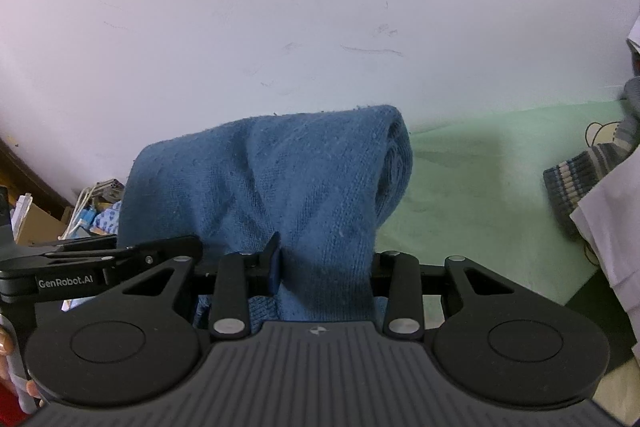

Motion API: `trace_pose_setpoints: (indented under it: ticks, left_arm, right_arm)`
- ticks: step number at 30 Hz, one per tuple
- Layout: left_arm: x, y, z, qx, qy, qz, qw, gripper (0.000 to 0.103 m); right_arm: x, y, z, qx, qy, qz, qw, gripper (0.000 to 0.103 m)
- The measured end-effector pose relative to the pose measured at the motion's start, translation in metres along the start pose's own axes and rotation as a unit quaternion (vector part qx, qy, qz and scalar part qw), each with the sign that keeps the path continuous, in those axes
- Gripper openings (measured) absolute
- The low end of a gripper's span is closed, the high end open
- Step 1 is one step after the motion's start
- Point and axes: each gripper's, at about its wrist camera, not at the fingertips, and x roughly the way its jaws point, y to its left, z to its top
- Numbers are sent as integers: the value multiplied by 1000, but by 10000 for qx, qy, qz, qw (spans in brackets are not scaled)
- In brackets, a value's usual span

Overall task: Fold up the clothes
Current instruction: 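Carry the held sweater with both grippers toward the pillow end of the bed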

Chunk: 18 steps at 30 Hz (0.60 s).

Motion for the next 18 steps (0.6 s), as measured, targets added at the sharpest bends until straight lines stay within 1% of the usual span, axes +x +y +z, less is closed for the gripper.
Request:
trace_pose_setpoints:
  ticks: [14, 18]
  left_arm:
    - [40, 13, 2, 77, -21, 463, 9989, 45]
    - [53, 20, 3, -3, 27, 523, 9986, 45]
  right_arm:
    - [39, 7, 9, -179, -85, -238, 9995, 37]
    - [47, 5, 12, -227, -83, -298, 9993, 37]
